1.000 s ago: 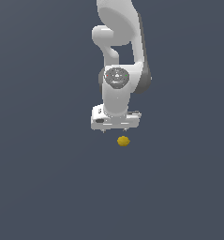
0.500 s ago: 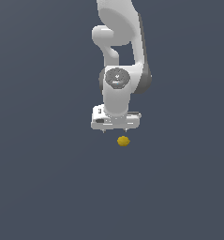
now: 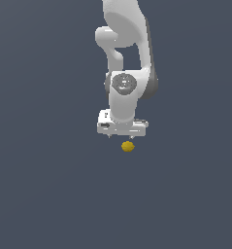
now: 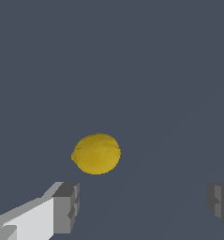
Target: Pick up the object and move it to a goal position.
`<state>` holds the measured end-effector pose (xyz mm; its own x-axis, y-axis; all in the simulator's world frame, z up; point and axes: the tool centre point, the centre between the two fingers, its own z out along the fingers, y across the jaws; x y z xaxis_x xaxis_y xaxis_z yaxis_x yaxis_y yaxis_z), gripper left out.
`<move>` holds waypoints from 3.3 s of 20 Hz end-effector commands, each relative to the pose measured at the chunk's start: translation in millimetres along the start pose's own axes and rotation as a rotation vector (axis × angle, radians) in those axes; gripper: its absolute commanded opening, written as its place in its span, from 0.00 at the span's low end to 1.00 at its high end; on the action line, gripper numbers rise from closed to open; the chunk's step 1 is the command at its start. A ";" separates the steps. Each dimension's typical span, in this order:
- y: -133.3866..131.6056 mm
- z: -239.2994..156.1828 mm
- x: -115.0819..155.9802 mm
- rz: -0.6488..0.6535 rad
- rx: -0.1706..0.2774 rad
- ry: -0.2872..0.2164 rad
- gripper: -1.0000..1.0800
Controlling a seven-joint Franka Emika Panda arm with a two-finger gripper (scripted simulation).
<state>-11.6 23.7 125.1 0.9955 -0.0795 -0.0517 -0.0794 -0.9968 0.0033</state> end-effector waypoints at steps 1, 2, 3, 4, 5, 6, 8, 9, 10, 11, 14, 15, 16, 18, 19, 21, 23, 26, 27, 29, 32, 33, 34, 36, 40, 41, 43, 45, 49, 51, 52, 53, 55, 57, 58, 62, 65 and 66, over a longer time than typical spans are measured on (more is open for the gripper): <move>-3.3 3.7 0.0 0.050 0.001 0.003 0.96; -4.7 5.3 0.0 0.073 0.002 0.005 0.96; -6.2 7.0 0.0 0.097 0.002 0.006 0.96; -7.8 8.8 0.0 0.122 0.003 0.008 0.96; -9.4 10.6 0.0 0.147 0.004 0.010 0.96; -10.9 12.4 0.0 0.172 0.004 0.012 0.96; -13.9 15.9 0.0 0.222 0.006 0.015 0.96; -15.4 17.7 -0.1 0.247 0.007 0.017 0.96; -16.9 19.4 -0.1 0.272 0.007 0.018 0.96; -18.4 21.2 -0.2 0.298 0.008 0.020 0.96; -22.7 26.4 -0.4 0.373 0.010 0.025 0.96; -24.1 28.1 -0.4 0.398 0.011 0.027 0.96; -25.5 29.8 -0.5 0.424 0.012 0.029 0.96; -28.2 33.1 -0.7 0.472 0.013 0.033 0.96; -29.4 34.6 -0.8 0.495 0.014 0.034 0.96; -31.6 37.3 -1.0 0.536 0.015 0.037 0.96; -33.5 39.7 -1.2 0.572 0.017 0.040 0.96; -35.7 42.6 -1.4 0.616 0.018 0.043 0.96; -36.4 43.4 -1.5 0.628 0.019 0.044 0.96; -37.4 44.7 -1.6 0.648 0.020 0.046 0.96; -38.5 46.1 -1.7 0.670 0.020 0.048 0.96; -38.7 46.4 -1.7 0.674 0.021 0.048 0.96; -38.9 46.6 -1.7 0.677 0.021 0.048 0.96; -38.9 46.7 -1.8 0.680 0.021 0.049 0.96; -39.1 50.0 -1.8 0.675 0.021 0.048 0.96; -38.8 52.6 -1.7 0.676 0.021 0.048 0.96; -38.8 60.0 -1.5 0.677 0.021 0.048 0.96; -38.8 70.2 -1.4 0.678 0.021 0.048 0.96; -39.0 89.6 -0.9 0.679 0.021 0.048 0.96; -39.0 94.5 -0.2 0.680 0.021 0.048 0.96; -39.1 95.9 0.2 0.680 0.021 0.048 0.96; -39.1 96.6 0.5 0.680 0.021 0.048 0.96; -39.2 96.8 0.6 0.680 0.021 0.048 0.00; -39.2 96.8 0.6 0.680 0.021 0.048 0.00; -39.2 96.8 0.6 0.680 0.021 0.048 0.00; -39.2 96.8 0.6 0.680 0.021 0.048 0.00; -39.8 96.1 0.8 0.679 0.022 0.049 0.00; -39.8 95.9 0.7 0.679 0.022 0.049 0.00</move>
<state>-12.7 63.4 29.0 0.7257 -0.6880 0.0002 -0.6880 -0.7257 -0.0009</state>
